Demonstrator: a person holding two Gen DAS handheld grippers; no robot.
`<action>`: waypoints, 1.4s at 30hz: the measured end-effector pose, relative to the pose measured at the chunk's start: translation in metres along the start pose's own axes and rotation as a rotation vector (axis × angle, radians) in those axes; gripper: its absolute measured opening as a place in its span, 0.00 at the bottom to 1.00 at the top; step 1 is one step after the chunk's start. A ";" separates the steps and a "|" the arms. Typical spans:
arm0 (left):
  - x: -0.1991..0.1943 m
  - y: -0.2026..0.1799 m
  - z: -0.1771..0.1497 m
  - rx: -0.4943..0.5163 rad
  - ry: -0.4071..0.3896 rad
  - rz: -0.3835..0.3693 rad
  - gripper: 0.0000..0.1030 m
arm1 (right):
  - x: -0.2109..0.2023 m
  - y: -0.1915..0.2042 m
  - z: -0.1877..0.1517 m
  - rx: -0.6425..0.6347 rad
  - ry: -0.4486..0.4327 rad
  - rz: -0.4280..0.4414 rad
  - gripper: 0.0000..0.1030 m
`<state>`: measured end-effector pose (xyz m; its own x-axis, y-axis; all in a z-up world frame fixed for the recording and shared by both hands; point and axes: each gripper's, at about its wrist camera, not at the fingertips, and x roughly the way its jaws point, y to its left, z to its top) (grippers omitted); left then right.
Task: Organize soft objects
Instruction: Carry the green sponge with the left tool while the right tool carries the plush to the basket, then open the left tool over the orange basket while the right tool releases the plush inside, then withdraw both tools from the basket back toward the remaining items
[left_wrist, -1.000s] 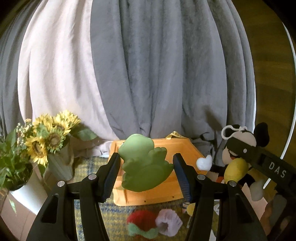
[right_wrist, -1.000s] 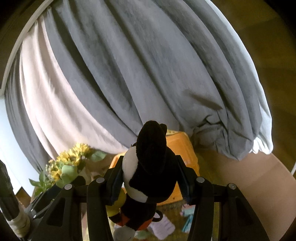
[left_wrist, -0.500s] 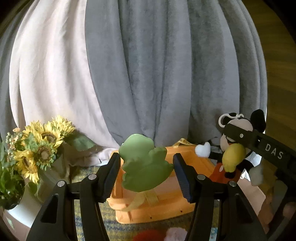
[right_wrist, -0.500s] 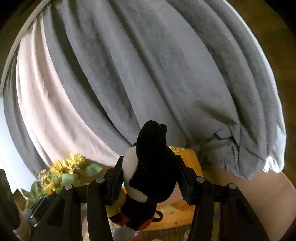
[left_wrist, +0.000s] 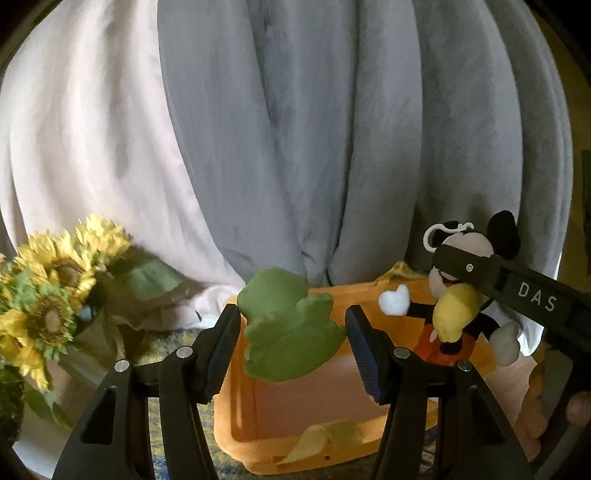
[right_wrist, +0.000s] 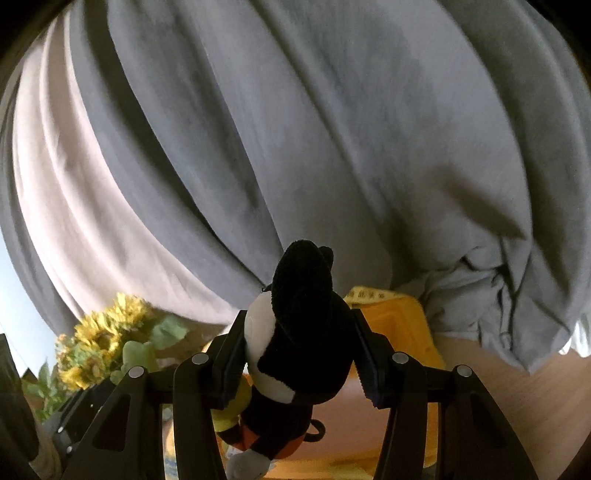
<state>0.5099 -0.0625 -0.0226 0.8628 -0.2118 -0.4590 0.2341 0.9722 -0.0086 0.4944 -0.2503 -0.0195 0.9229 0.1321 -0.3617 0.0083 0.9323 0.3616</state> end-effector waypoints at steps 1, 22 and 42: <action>0.007 0.001 -0.001 -0.003 0.019 -0.002 0.56 | 0.008 0.000 -0.002 -0.004 0.019 -0.003 0.52; 0.068 0.003 -0.022 0.014 0.194 -0.041 0.75 | 0.084 -0.021 -0.020 -0.024 0.248 -0.099 0.75; -0.042 -0.005 -0.013 0.013 -0.012 0.022 0.92 | -0.014 -0.006 -0.009 -0.096 0.089 -0.164 0.83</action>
<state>0.4665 -0.0575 -0.0142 0.8734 -0.1914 -0.4478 0.2205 0.9753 0.0133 0.4782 -0.2547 -0.0240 0.8745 0.0012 -0.4850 0.1150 0.9710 0.2097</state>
